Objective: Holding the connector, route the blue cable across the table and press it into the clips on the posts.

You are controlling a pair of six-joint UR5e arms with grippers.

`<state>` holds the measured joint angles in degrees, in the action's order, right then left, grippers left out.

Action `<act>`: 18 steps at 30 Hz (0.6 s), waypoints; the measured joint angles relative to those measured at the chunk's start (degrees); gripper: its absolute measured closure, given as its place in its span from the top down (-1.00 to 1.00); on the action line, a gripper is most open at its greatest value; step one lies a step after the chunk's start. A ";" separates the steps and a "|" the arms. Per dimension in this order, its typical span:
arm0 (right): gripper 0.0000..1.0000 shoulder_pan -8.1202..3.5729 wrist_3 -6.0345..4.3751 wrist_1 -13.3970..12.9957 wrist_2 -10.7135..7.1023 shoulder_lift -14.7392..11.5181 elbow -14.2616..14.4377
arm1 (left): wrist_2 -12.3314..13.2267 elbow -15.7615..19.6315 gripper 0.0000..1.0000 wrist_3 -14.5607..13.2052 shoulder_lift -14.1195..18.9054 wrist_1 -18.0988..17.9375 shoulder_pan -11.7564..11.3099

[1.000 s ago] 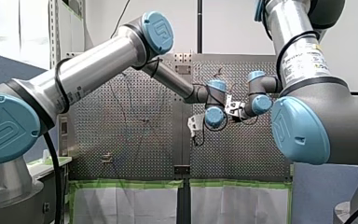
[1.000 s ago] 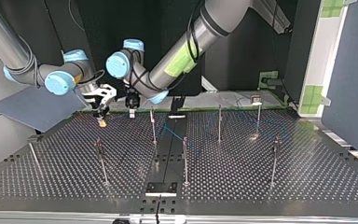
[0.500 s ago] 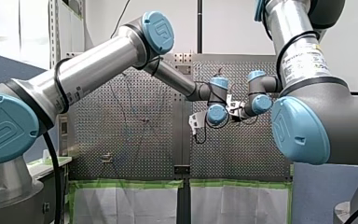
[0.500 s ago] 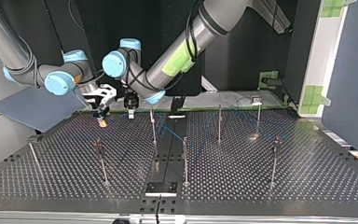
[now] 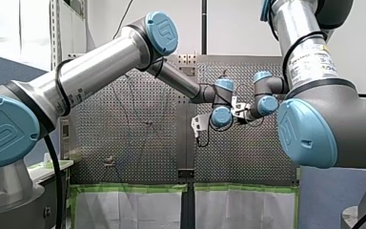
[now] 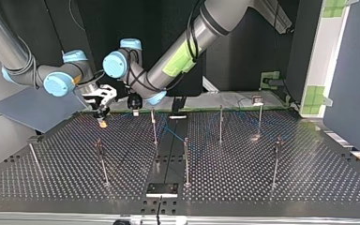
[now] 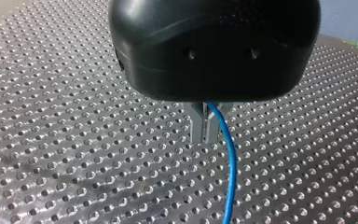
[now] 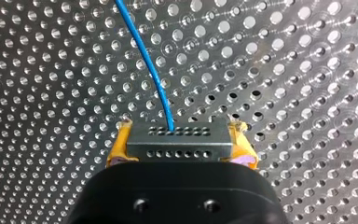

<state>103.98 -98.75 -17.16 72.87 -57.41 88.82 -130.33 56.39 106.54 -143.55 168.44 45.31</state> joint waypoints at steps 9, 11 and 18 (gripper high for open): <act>-1.00 -0.02 -0.88 0.81 -0.01 -3.51 -0.45 | 0.16 -0.01 -1.00 0.92 0.03 0.11 -0.09; -1.00 -0.02 -1.26 0.85 -0.09 -4.41 -0.59 | 0.26 -0.03 -1.00 1.12 0.05 0.18 -0.07; -1.00 0.35 -1.59 1.00 -0.17 -5.28 -0.68 | 0.29 -0.04 -1.00 1.92 0.08 0.95 0.19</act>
<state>104.32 -100.34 -16.16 72.70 -62.70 88.13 -130.04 56.35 108.47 -143.48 169.39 45.50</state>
